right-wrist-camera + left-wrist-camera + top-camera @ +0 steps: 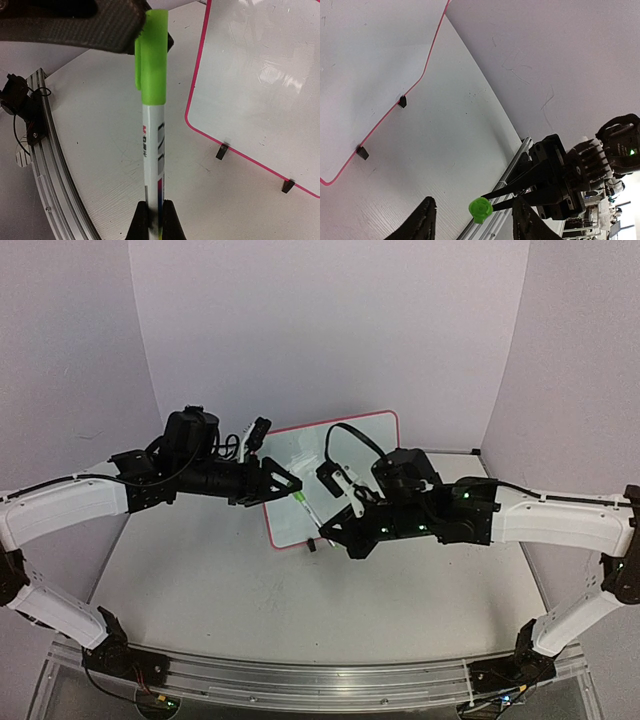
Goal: Write a sentence on the whiteboard
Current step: Pass from the right arm to the left
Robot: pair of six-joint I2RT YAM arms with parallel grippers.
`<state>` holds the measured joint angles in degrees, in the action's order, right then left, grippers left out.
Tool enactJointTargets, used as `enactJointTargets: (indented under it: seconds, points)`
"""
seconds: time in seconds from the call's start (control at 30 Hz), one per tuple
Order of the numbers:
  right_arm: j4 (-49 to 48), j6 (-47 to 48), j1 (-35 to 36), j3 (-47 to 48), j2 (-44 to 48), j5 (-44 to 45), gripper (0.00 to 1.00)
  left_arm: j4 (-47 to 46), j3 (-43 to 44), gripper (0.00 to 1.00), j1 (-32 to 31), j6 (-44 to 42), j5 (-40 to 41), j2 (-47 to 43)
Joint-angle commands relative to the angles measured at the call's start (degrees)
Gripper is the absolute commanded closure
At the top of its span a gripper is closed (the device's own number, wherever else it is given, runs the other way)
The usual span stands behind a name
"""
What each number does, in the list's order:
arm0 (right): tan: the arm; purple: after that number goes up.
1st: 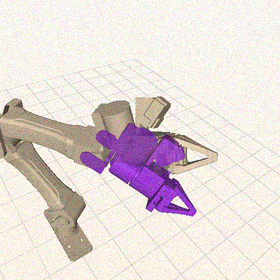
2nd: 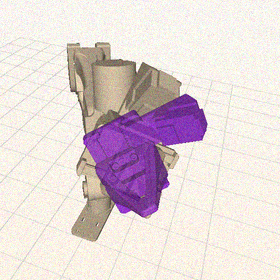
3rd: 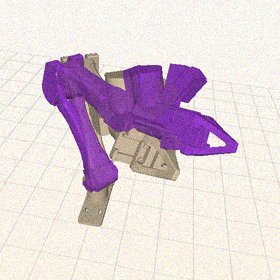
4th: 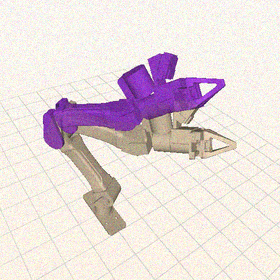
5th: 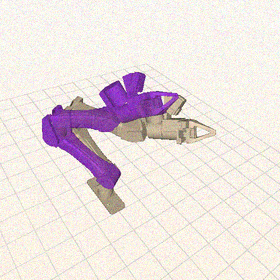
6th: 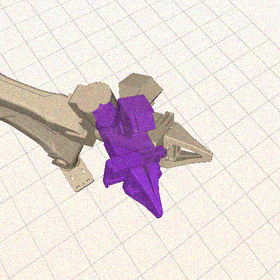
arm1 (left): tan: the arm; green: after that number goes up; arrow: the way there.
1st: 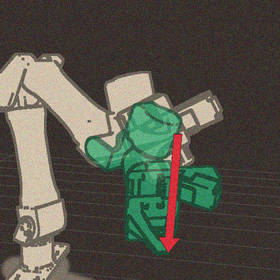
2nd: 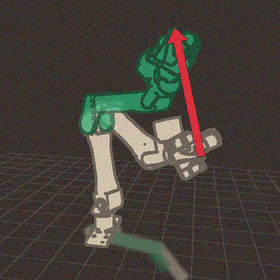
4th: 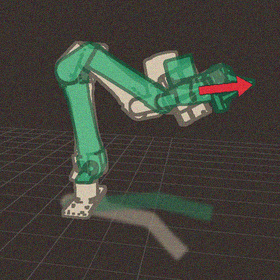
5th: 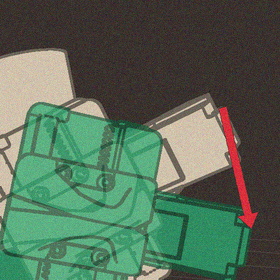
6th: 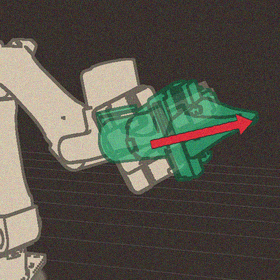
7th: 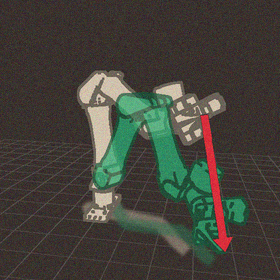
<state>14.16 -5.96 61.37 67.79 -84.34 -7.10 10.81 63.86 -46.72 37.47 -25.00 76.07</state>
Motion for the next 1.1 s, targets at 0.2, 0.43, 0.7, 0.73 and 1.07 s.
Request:
enactJointTargets:
  seconds: [0.2,0.43,0.7,0.73,1.07]
  points:
    - [-1.7,0.8,0.9,2.5,-1.3,1.8,1.00,-3.1,1.6,0.75,-0.1,0.1,-1.4,1.2]
    - [-1.8,0.2,0.9,2.3,-1.7,3.1,1.00,-2.3,1.7,0.97,-0.1,0.0,-1.2,1.4]
    - [-3.1,-2.8,0.9,1.1,-0.1,7.2,0.68,-3.5,0.6,1.00,-0.1,1.0,0.3,0.3]
    - [-4.1,-3.7,0.8,0.5,0.6,8.0,0.55,-4.3,0.2,1.00,-0.1,1.5,0.9,-0.2]
    - [-22.8,-20.4,-2.4,-8.3,6.8,6.8,0.12,-18.7,-5.2,1.00,2.4,9.0,3.2,-4.5]
